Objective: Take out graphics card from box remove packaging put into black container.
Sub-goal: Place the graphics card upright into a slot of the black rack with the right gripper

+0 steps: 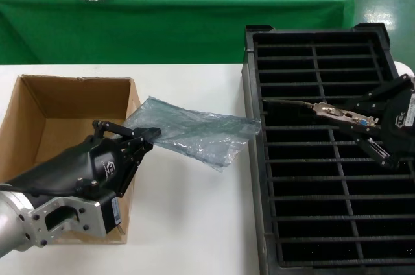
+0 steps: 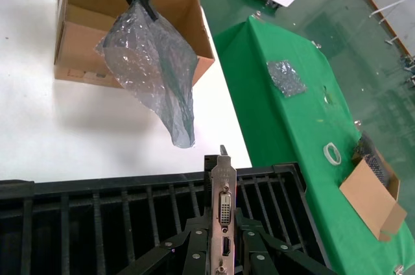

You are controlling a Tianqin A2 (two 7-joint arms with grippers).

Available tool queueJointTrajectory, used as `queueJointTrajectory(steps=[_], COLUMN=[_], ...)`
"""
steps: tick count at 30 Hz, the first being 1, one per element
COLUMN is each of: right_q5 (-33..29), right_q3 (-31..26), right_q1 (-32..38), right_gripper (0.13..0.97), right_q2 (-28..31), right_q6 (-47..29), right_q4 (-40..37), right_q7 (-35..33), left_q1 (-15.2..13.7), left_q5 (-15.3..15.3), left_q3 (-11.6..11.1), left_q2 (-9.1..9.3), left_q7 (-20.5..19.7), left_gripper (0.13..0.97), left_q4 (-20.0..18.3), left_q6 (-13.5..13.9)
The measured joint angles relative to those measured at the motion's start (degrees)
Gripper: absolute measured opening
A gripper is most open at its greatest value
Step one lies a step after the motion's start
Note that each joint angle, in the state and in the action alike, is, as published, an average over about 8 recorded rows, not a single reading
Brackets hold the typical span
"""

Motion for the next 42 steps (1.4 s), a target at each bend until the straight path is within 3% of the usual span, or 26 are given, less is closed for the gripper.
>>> queueJointTrajectory(steps=[9,17,25,29,34,42], right_q5=[-0.21,5.75,17.75,20.87,20.66,17.07], right_q3=[-5.0,-10.56,-24.79,-31.54,-36.12,-37.77], right_q1=[4.63,15.26,31.34,37.07,39.91,39.35], right_gripper=[0.188,0.188,0.188,0.188,0.188,0.188], right_q2=[-0.87,0.62,4.67,5.67,4.91,0.95], right_q6=[-6.18,-17.98,-23.07,-23.52,-23.69,-23.73], right_q4=[-0.66,-2.16,-3.61,-4.29,-5.72,-8.84], right_q7=[-4.49,-9.95,-10.59,-9.72,-8.83,-7.88], left_q1=[0.0,0.0,0.0,0.0,0.0,0.0], left_q5=[0.0,0.0,0.0,0.0,0.0,0.0], left_q3=[0.0,0.0,0.0,0.0,0.0,0.0], left_q2=[0.0,0.0,0.0,0.0,0.0,0.0], left_q7=[0.0,0.0,0.0,0.0,0.0,0.0], left_gripper=[0.139,0.139,0.139,0.139,0.139,0.139], left_q4=[0.0,0.0,0.0,0.0,0.0,0.0], left_q6=[0.0,0.0,0.0,0.0,0.0,0.0])
